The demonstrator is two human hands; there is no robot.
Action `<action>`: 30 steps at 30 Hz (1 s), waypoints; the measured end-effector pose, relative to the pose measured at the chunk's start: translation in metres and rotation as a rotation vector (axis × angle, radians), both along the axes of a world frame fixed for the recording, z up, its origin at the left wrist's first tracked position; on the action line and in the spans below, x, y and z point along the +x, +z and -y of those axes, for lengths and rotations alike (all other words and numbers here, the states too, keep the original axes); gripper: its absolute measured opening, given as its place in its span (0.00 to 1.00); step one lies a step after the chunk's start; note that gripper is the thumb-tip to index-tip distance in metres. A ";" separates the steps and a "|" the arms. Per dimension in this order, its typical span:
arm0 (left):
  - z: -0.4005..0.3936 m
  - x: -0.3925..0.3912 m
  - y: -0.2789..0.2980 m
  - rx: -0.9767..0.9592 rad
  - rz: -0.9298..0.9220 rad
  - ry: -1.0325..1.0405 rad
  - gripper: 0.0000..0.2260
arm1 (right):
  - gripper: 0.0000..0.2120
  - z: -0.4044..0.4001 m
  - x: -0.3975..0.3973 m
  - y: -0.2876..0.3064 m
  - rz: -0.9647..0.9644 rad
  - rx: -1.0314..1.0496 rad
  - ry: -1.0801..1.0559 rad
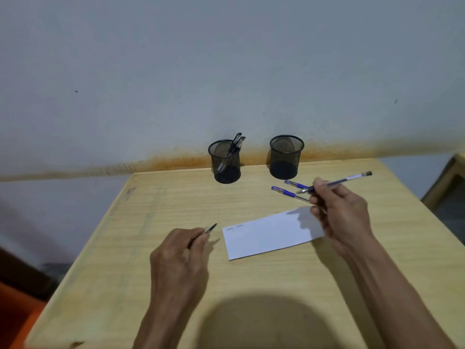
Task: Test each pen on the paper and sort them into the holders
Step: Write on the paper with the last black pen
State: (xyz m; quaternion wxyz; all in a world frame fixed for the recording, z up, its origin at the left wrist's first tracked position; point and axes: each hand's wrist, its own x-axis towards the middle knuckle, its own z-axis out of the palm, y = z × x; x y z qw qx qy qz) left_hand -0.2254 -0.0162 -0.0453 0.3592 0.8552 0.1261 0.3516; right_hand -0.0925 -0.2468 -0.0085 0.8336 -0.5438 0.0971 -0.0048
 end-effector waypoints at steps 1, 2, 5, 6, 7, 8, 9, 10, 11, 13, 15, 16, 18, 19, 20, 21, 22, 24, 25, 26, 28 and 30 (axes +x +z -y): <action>-0.009 0.002 -0.001 -0.022 -0.036 0.019 0.03 | 0.04 0.004 0.004 -0.001 0.012 -0.033 0.016; -0.016 0.007 -0.002 -0.031 -0.070 0.027 0.04 | 0.04 0.003 0.006 -0.003 0.021 -0.059 0.040; -0.025 0.030 -0.004 -0.046 -0.147 0.038 0.06 | 0.06 -0.011 -0.003 -0.013 0.031 -0.126 0.123; -0.027 0.040 -0.005 -0.050 -0.172 0.043 0.05 | 0.06 -0.016 -0.007 -0.017 0.027 -0.142 0.139; -0.030 0.049 -0.006 -0.050 -0.194 0.049 0.05 | 0.07 -0.019 -0.011 -0.021 0.025 -0.161 0.150; -0.034 0.059 -0.007 -0.045 -0.217 0.057 0.05 | 0.07 -0.021 -0.015 -0.024 0.023 -0.183 0.158; -0.039 0.069 -0.007 -0.037 -0.244 0.066 0.05 | 0.07 -0.023 -0.019 -0.026 0.023 -0.205 0.162; -0.044 0.079 -0.008 -0.028 -0.277 0.069 0.05 | 0.07 -0.024 -0.023 -0.028 0.028 -0.220 0.164; -0.048 0.087 -0.009 -0.017 -0.313 0.066 0.04 | 0.07 -0.025 -0.026 -0.029 0.034 -0.225 0.165; -0.054 0.102 -0.012 0.013 -0.377 0.059 0.05 | 0.08 -0.026 -0.030 -0.030 0.048 -0.230 0.161; -0.056 0.113 -0.015 0.042 -0.414 0.051 0.05 | 0.07 -0.027 -0.032 -0.030 0.062 -0.242 0.161; -0.057 0.118 -0.016 0.058 -0.425 0.051 0.05 | 0.07 -0.027 -0.032 -0.030 0.068 -0.250 0.163; -0.057 0.125 -0.019 0.077 -0.444 0.059 0.05 | 0.07 -0.028 -0.032 -0.029 0.077 -0.265 0.171; -0.058 0.128 -0.021 0.087 -0.445 0.061 0.05 | 0.07 -0.028 -0.032 -0.029 0.079 -0.271 0.176; -0.059 0.130 -0.023 0.097 -0.446 0.062 0.05 | 0.07 -0.028 -0.032 -0.029 0.079 -0.277 0.179; -0.061 0.132 -0.025 0.105 -0.446 0.062 0.05 | 0.07 -0.028 -0.032 -0.029 0.079 -0.286 0.182; -0.062 0.133 -0.027 0.115 -0.442 0.064 0.05 | 0.07 -0.028 -0.031 -0.030 0.079 -0.298 0.184; -0.064 0.135 -0.030 0.133 -0.427 0.064 0.06 | 0.06 -0.029 -0.031 -0.032 0.078 -0.317 0.186; -0.065 0.135 -0.031 0.145 -0.412 0.061 0.06 | 0.06 -0.029 -0.032 -0.033 0.074 -0.323 0.189; -0.065 0.134 -0.031 0.158 -0.395 0.056 0.06 | 0.06 -0.029 -0.033 -0.035 0.068 -0.328 0.193; -0.066 0.133 -0.034 0.179 -0.388 0.043 0.07 | 0.07 -0.030 -0.034 -0.039 0.051 -0.340 0.201; -0.069 0.132 -0.037 0.172 -0.410 0.042 0.11 | 0.07 -0.030 -0.035 -0.041 0.037 -0.334 0.200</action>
